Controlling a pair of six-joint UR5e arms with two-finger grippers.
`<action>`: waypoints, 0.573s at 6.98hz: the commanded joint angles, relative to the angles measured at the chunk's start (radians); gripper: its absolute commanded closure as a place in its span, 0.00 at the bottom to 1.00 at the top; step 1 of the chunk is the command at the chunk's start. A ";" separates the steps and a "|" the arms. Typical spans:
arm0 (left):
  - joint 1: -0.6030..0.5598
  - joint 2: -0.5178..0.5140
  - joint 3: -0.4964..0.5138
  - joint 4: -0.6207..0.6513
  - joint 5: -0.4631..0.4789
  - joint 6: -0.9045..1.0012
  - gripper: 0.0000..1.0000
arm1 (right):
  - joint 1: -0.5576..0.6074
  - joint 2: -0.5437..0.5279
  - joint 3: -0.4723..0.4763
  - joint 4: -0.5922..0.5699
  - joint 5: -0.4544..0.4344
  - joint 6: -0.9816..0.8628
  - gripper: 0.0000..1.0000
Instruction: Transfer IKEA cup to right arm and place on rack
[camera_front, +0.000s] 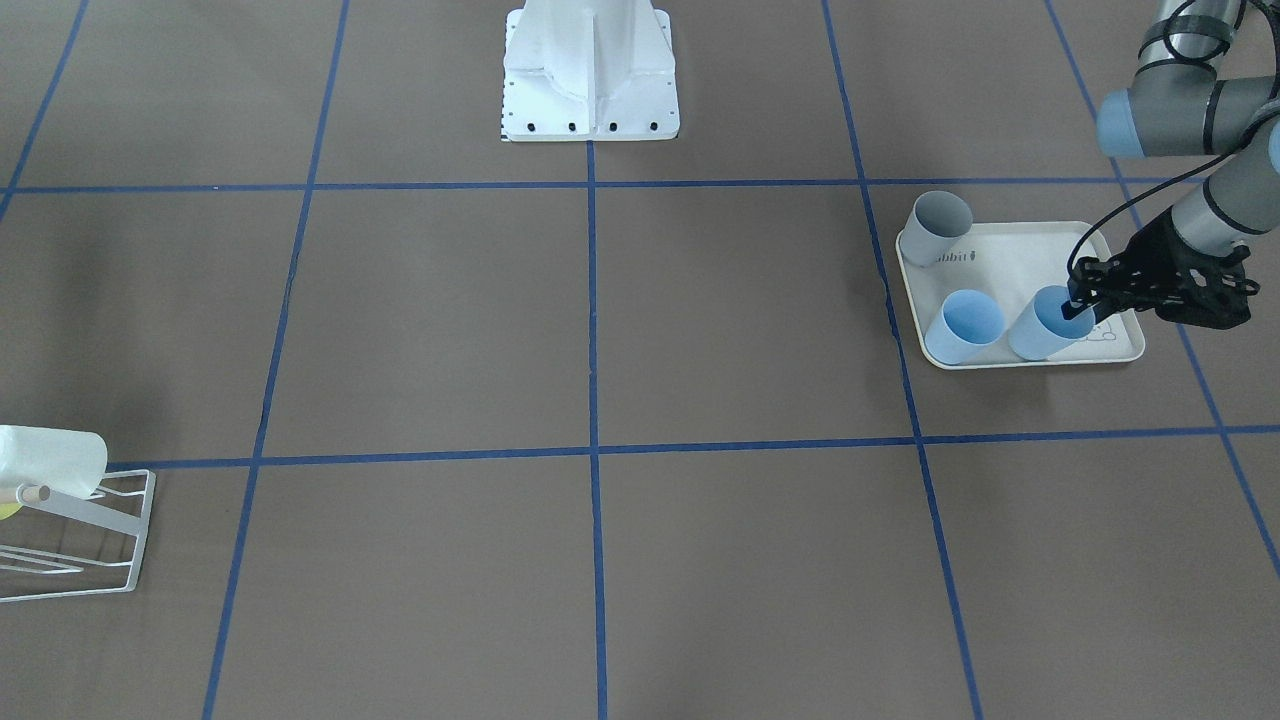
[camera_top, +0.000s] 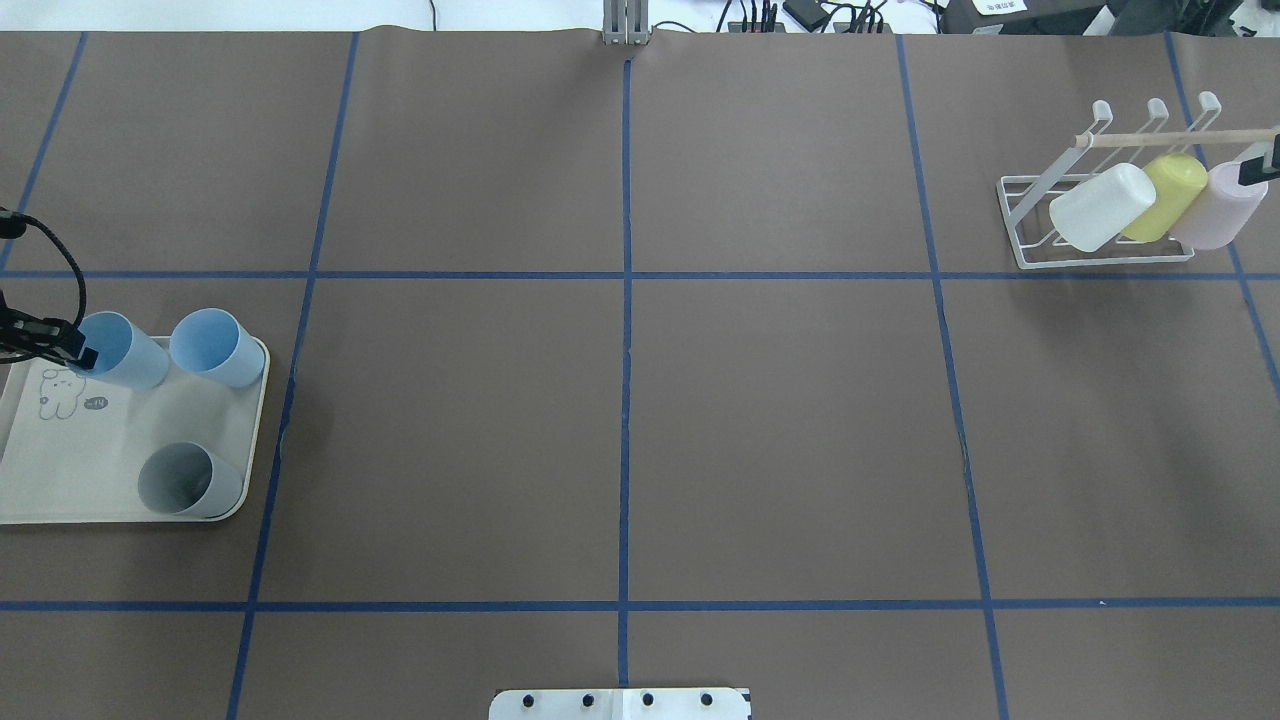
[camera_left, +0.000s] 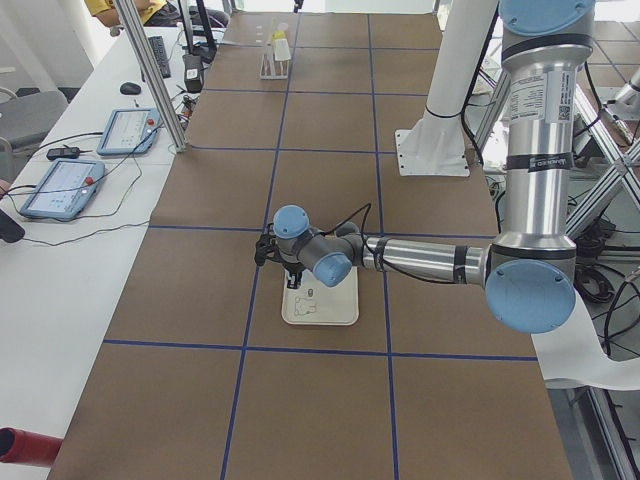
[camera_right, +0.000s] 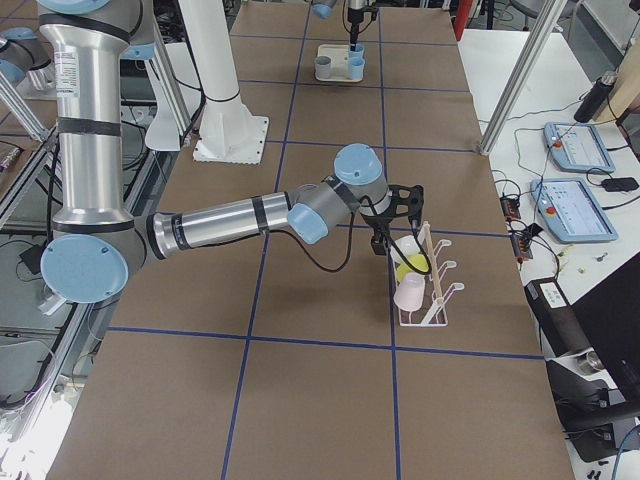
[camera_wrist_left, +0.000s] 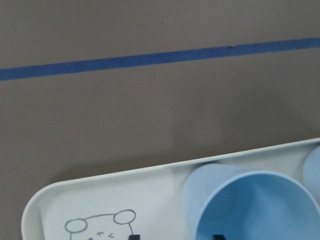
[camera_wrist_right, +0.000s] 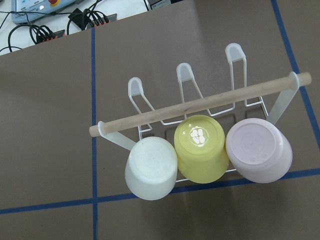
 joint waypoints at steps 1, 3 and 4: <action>-0.016 0.011 -0.019 0.006 -0.006 0.010 1.00 | 0.000 -0.004 0.000 0.002 0.001 0.002 0.00; -0.091 0.041 -0.102 0.013 -0.003 0.008 1.00 | 0.000 -0.004 0.000 0.002 0.002 0.003 0.00; -0.154 0.054 -0.174 0.076 -0.002 0.004 1.00 | 0.000 -0.004 0.002 0.002 0.002 0.003 0.00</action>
